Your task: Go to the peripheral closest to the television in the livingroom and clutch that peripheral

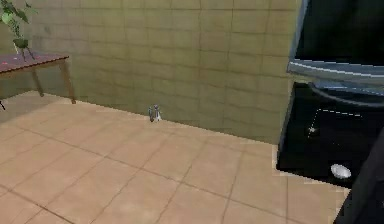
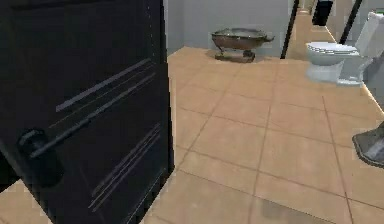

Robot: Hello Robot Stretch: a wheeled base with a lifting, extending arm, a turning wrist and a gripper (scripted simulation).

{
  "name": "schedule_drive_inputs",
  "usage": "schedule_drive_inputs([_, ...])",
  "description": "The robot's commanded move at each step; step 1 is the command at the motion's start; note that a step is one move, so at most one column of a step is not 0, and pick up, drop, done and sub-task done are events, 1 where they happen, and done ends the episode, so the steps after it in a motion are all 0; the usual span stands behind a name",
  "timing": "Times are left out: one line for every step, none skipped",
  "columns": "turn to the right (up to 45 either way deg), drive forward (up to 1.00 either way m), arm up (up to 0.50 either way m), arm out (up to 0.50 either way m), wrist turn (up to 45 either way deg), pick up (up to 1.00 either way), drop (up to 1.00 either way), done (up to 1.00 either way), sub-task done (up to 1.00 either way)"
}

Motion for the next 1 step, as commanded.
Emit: schedule_drive_inputs([0.0, 0.4, 0.0, 0.0, 0.0, 0.0, 0.0, 0.0, 0.0])
